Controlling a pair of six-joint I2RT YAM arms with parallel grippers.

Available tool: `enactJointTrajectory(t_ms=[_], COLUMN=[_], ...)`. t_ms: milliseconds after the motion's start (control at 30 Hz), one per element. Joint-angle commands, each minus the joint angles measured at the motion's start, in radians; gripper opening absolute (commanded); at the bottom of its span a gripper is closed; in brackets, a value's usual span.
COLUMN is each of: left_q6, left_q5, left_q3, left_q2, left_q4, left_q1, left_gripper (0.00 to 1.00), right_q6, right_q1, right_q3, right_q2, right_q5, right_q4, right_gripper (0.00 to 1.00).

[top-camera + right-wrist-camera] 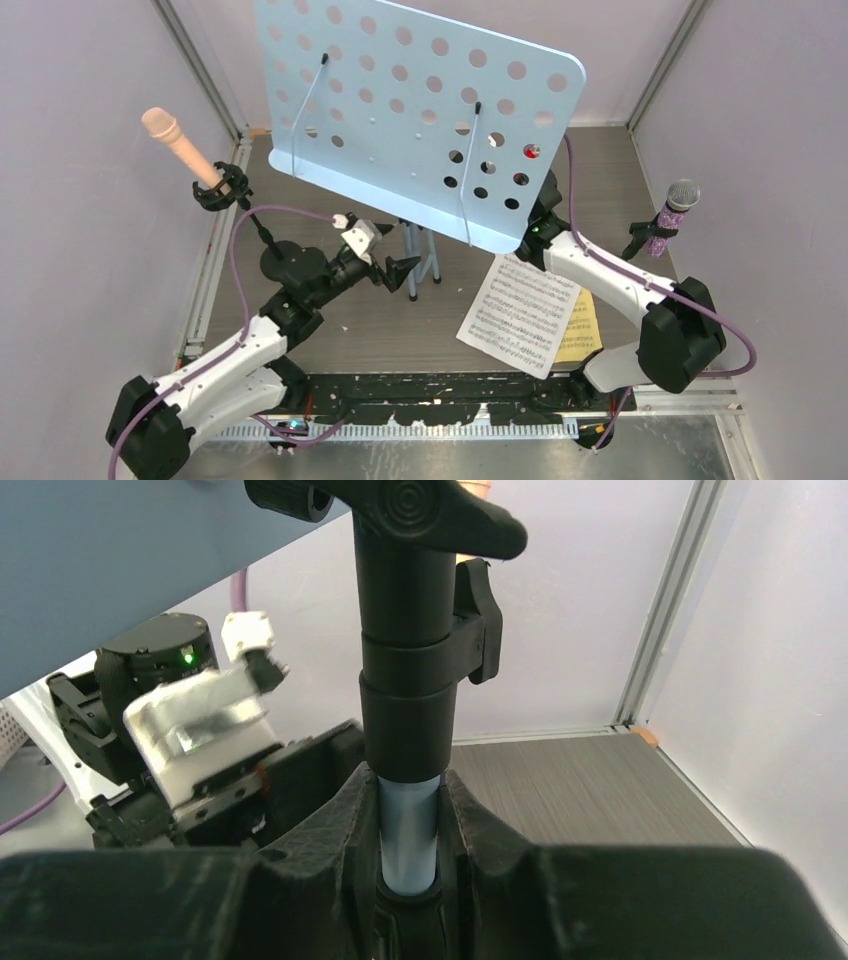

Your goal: Pack up the instrument practice props

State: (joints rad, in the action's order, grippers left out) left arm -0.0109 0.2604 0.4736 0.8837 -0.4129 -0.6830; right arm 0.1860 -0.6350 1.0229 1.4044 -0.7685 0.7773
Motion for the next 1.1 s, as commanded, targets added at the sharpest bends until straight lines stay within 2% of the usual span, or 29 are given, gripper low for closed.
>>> enactJointTrajectory(t_ms=[0, 167, 367, 500, 1067], left_q6=[0.016, -0.015, -0.046, -0.084, -0.166], left_q5=[-0.128, -0.21, -0.156, -0.105, -0.021], left_q3=[-0.055, -0.126, -0.101, -0.073, 0.086], left_q2=[-0.091, -0.098, 0.083, 0.199, 0.518], left_q4=[-0.054, -0.164, -0.374, -0.53, -0.74], left_q1=[0.016, 0.016, 0.016, 0.016, 0.013], left_gripper=[0.99, 1.0, 1.0, 1.0, 1.0], right_q6=[-0.012, -0.004, 0.055, 0.052, 0.05], right_q1=[-0.014, -0.015, -0.016, -0.018, -0.055], right_q3=[-0.016, -0.029, -0.068, -0.093, -0.109], right_q2=[-0.017, -0.032, -0.067, -0.089, -0.096], right_q5=[0.005, 0.041, 0.139, 0.15, 0.173], right_q4=[-0.077, -0.088, -0.068, -0.081, -0.118], right_gripper=[0.01, 0.0, 0.0, 0.01, 0.0])
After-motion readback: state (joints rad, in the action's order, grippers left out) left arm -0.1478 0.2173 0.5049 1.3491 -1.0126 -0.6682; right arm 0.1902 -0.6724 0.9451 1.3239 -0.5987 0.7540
